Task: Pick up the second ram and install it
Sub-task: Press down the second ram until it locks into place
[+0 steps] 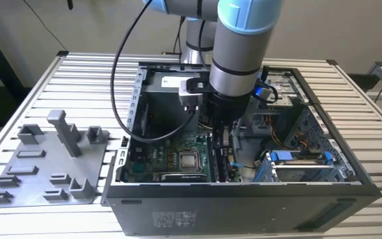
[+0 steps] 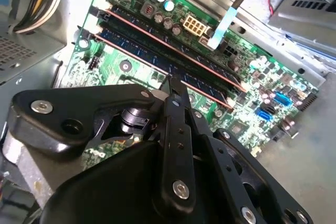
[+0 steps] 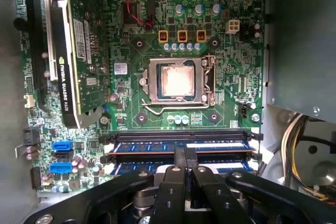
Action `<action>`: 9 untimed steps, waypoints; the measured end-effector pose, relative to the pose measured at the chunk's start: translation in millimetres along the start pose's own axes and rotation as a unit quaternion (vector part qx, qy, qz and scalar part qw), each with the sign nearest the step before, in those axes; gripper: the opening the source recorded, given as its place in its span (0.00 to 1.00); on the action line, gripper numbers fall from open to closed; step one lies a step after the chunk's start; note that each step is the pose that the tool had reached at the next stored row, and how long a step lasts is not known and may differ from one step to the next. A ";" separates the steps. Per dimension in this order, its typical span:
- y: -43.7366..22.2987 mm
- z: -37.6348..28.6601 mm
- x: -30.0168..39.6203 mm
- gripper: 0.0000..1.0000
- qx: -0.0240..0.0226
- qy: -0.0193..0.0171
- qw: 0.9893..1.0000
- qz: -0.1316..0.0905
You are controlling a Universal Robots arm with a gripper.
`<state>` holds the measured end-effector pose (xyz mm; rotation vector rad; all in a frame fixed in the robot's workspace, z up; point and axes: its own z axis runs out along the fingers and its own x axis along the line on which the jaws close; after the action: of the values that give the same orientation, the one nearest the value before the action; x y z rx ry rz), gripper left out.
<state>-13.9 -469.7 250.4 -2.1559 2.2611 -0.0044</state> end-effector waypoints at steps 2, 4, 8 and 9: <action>-0.1 -5.4 0.0 0.11 0.000 0.000 1.000 0.000; -0.1 -9.3 -0.1 0.11 0.000 0.000 1.000 0.000; -0.1 -11.3 -0.1 0.11 0.000 0.000 1.000 0.000; -0.1 -11.3 -0.1 0.11 0.000 0.000 1.000 0.000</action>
<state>-13.9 -469.7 261.7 -2.1560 2.2610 -0.0044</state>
